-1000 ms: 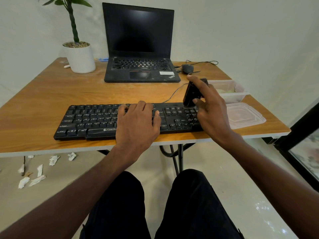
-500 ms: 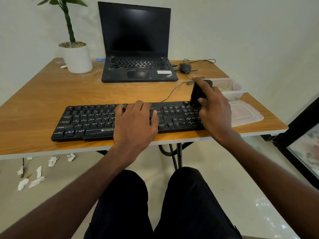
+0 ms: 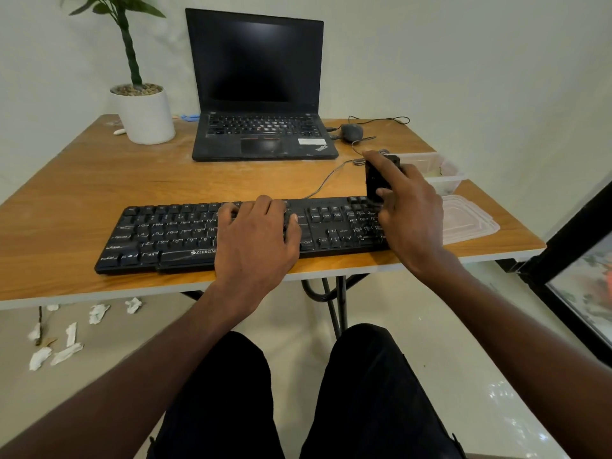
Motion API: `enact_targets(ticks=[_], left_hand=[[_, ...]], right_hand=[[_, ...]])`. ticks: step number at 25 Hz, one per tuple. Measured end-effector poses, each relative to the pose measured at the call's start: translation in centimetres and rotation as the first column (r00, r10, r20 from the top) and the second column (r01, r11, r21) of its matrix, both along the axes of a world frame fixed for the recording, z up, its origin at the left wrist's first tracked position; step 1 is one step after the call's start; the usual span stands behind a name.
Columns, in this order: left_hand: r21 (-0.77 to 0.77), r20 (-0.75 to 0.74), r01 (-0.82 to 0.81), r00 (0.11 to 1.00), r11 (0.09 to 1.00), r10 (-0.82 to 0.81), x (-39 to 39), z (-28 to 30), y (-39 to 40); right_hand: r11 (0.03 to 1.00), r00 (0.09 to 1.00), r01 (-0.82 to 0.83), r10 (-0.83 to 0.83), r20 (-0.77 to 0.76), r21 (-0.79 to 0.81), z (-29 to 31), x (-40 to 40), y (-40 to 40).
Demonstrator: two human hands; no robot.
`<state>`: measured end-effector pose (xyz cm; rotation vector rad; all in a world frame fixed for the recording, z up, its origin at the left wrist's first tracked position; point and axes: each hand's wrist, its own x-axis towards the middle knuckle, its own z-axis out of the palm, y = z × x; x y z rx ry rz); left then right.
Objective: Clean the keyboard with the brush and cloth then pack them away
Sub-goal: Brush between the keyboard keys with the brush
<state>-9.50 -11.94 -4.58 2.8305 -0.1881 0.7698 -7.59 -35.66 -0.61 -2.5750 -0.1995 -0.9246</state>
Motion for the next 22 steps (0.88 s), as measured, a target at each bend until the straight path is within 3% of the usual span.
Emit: enact_targets(ticks=[2, 4, 5, 6, 8, 10, 12, 14, 18, 19, 22], left_hand=[[-0.005, 0.001, -0.001, 1.000, 1.000, 0.001, 0.0, 0.0, 0.1], [-0.006, 0.002, 0.001, 1.000, 1.000, -0.001, 0.0, -0.1, 0.0], [-0.005, 0.000, 0.003, 1.000, 1.000, -0.003, 0.0, -0.1, 0.0], [-0.005, -0.002, 0.005, 1.000, 1.000, -0.005, 0.0, -0.1, 0.0], [-0.005, -0.001, 0.004, 1.000, 1.000, -0.004, 0.0, 0.0, 0.0], [-0.012, 0.001, 0.008, 1.000, 1.000, -0.007, 0.0, 0.0, 0.0], [-0.020, 0.004, 0.009, 1.000, 1.000, -0.009, -0.1, 0.0, 0.0], [-0.019, 0.004, 0.006, 1.000, 1.000, -0.006, -0.1, 0.0, 0.0], [-0.020, 0.000, 0.003, 1.000, 1.000, -0.003, 0.0, 0.0, 0.0], [-0.021, -0.001, 0.003, 1.000, 1.000, -0.003, 0.0, 0.0, 0.1], [-0.017, -0.001, 0.004, 1.000, 1.000, -0.004, 0.0, 0.0, 0.0]], right_hand=[[0.995, 0.997, -0.073, 0.072, 0.020, 0.075, -0.2, 0.1, 0.3], [0.896, 0.972, -0.219, 0.234, 0.009, 0.387, 0.0, 0.3, 0.6], [0.845, 0.957, -0.255, 0.289, -0.001, 0.470, 0.2, 0.4, 0.5], [0.862, 0.958, -0.252, 0.288, -0.015, 0.441, 0.4, 0.5, 0.5], [0.974, 0.987, -0.142, 0.153, -0.050, 0.177, 0.4, 0.5, 0.1], [1.000, 0.998, -0.003, 0.005, -0.065, 0.021, 0.7, 0.2, 0.0], [0.999, 0.995, 0.051, -0.052, -0.079, -0.019, 0.6, 0.2, 0.0], [1.000, 0.996, -0.003, 0.000, -0.091, -0.025, 0.6, 0.4, 0.5], [0.882, 0.936, -0.292, 0.342, -0.079, 0.370, 0.8, 0.4, 1.1], [0.901, 0.948, -0.272, 0.311, -0.067, 0.338, 0.8, 0.3, 1.1], [1.000, 0.997, -0.025, 0.023, -0.071, -0.020, 0.6, 0.3, 0.7]])
